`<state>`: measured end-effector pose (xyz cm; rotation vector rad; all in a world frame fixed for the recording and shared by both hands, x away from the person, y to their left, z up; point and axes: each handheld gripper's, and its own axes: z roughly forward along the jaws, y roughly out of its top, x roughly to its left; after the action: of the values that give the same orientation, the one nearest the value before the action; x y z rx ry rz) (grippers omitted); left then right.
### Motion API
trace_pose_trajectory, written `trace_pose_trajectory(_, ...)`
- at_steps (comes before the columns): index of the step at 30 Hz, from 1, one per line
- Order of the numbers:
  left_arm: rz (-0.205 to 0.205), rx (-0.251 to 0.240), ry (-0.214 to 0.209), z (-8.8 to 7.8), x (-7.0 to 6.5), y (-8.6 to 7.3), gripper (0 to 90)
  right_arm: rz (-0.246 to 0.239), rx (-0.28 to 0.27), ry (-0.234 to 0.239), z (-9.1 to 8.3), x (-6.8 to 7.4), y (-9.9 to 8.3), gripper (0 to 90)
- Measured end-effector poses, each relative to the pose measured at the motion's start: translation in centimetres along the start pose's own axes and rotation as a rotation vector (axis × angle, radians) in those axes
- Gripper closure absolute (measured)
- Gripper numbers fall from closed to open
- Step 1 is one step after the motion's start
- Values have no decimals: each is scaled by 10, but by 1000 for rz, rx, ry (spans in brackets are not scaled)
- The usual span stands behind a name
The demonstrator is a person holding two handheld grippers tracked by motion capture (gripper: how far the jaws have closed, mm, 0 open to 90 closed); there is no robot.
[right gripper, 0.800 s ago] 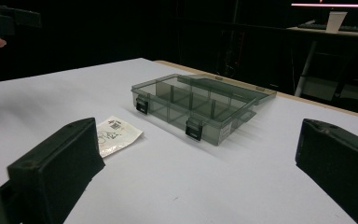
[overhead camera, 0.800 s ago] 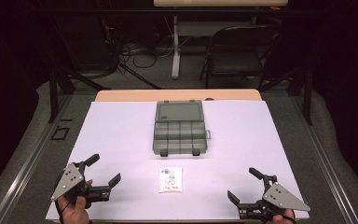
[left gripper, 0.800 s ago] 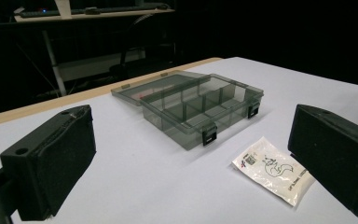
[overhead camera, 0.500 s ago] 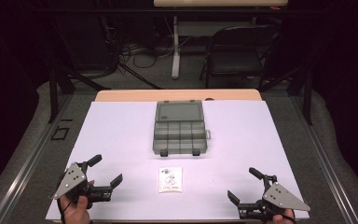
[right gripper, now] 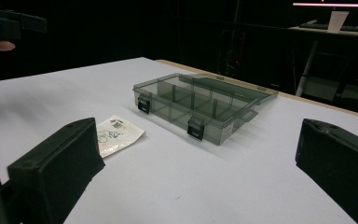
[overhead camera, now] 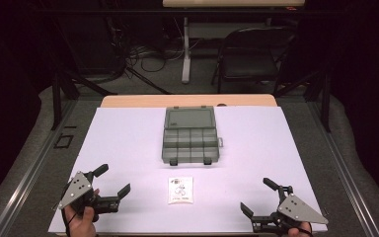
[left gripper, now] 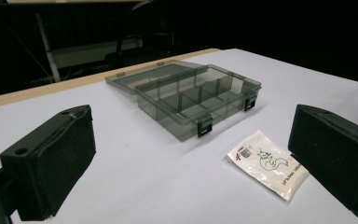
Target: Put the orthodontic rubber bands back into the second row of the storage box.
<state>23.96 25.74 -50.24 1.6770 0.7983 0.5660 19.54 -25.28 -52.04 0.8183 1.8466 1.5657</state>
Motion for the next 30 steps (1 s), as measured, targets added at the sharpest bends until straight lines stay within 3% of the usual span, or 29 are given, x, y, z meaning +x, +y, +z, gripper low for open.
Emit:
trace_pose_trajectory(6,-35,38,-28,9,0,3,4,5,4,5,1,0,0,0)
trace_pose_trajectory(13,-30,70,-37,19,-5,10,4,9,0,3,0,0,0,0)
trace_pose_trajectory(30,-26,163,-115,53,-17,30,5,5,4,4,-1,0,0,0)
